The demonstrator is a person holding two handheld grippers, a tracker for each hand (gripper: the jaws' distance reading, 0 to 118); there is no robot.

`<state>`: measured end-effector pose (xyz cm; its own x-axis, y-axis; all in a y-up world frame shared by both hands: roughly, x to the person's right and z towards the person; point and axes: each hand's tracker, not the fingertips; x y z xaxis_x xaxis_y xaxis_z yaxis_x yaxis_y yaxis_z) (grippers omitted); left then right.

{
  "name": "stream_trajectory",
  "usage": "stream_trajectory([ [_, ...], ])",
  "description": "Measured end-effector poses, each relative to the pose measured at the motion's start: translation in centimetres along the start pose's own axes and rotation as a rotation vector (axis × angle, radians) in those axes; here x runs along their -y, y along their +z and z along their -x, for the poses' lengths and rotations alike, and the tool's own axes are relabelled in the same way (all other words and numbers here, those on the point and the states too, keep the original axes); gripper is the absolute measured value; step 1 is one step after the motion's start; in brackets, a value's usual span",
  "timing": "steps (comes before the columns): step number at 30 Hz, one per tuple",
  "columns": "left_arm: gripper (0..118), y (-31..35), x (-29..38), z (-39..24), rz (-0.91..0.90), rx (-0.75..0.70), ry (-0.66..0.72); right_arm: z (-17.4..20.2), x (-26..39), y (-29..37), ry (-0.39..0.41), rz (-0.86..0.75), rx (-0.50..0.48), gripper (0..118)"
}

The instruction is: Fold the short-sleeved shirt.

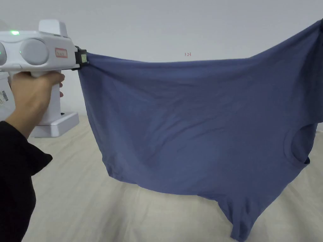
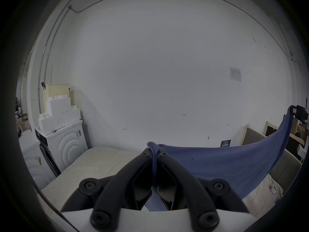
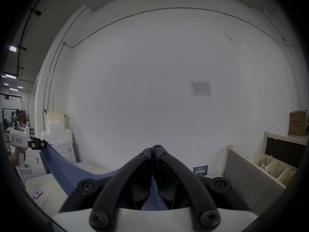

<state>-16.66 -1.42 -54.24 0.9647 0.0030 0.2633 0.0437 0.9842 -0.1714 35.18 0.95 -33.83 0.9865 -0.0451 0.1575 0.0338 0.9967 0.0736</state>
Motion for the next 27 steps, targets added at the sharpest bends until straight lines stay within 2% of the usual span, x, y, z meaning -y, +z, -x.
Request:
stream_trajectory([
  [6, 0, -2.0, 6.8, -0.6, 0.072, -0.005, -0.017, -1.7, 7.1, -0.7, -0.016, 0.13, 0.008, 2],
  [15, 0, -2.0, 17.6, -1.5, 0.191, -0.001, 0.029, -1.4, 17.7, 1.8, -0.116, 0.294, 0.012, 2],
  [21, 0, 1.7, 23.8, -0.7, 0.257, 0.025, 0.051, -1.5, 22.7, 5.5, -0.166, 0.368, 0.002, 2],
  [27, 0, 6.5, 30.8, 0.6, 0.363, 0.02, 0.05, -1.1, 27.3, 11.9, -0.213, 0.461, -0.02, 2],
])
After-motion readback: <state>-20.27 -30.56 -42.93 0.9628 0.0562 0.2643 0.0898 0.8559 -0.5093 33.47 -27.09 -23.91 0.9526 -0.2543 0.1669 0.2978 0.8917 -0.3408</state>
